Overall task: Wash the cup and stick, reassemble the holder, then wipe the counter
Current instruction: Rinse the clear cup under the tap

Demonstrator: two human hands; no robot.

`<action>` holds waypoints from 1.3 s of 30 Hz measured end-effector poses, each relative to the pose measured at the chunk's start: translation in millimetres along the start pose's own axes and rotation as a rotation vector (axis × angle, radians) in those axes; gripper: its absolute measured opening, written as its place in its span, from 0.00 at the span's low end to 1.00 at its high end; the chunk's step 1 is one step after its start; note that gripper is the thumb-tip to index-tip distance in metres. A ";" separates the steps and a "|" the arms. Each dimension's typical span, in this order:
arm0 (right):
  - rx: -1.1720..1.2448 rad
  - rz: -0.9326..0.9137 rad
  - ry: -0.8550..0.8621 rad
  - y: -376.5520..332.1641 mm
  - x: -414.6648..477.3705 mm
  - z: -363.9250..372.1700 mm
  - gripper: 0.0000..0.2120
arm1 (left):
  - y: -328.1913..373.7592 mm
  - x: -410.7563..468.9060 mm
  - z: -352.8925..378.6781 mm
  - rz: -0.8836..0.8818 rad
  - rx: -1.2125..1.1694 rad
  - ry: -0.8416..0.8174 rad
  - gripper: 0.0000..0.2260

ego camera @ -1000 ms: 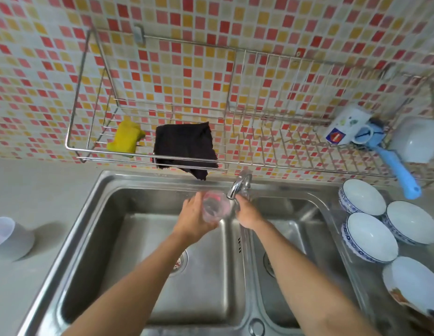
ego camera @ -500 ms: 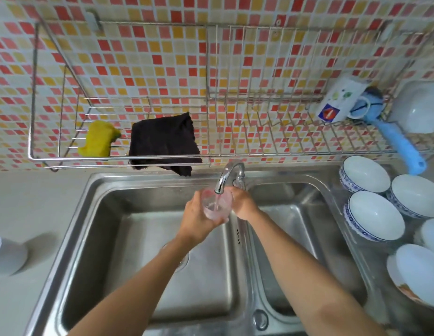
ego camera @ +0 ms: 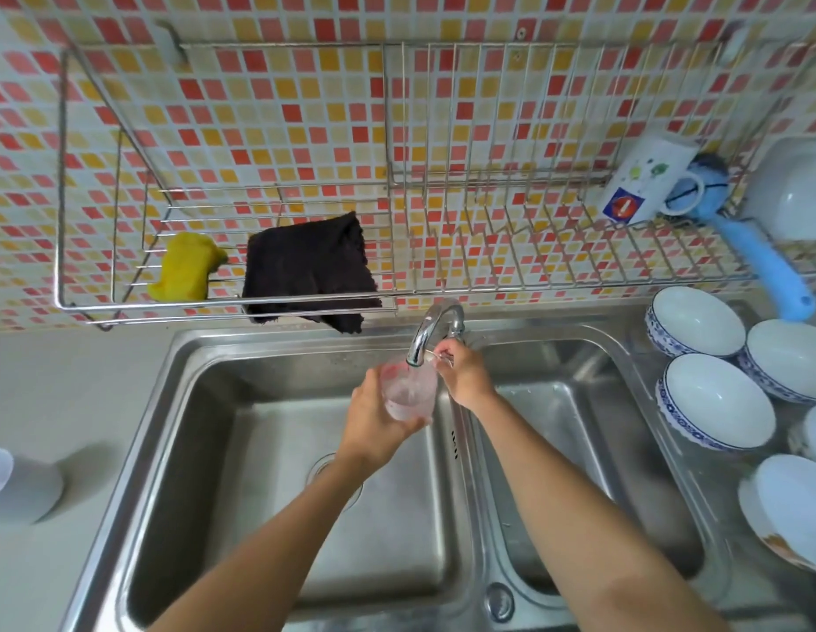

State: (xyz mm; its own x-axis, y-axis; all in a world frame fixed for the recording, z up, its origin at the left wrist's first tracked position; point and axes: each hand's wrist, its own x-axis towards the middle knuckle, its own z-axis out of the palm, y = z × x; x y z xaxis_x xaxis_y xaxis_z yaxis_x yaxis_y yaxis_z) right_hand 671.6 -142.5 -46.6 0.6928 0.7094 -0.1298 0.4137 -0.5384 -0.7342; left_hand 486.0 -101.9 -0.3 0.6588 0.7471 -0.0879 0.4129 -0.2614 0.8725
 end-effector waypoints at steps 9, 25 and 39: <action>0.309 0.109 0.196 5.0 -10.8 -14.7 0.09 | 3.7 -0.6 5.1 -0.010 -0.083 0.029 0.33; -0.404 -0.049 0.086 63.3 -114.3 59.8 0.36 | -5.6 -3.5 9.0 -0.019 -0.106 0.075 0.34; -0.581 -0.032 0.098 61.8 -114.4 61.3 0.34 | -11.2 -4.5 5.0 0.047 -0.025 0.078 0.35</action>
State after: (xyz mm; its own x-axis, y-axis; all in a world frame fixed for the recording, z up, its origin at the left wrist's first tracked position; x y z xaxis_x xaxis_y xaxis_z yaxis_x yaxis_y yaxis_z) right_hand 581.7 -229.0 -118.0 0.7147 0.6987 -0.0311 0.6718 -0.6982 -0.2473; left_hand 481.6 -105.4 -12.1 0.6260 0.7798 -0.0096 0.3657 -0.2826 0.8868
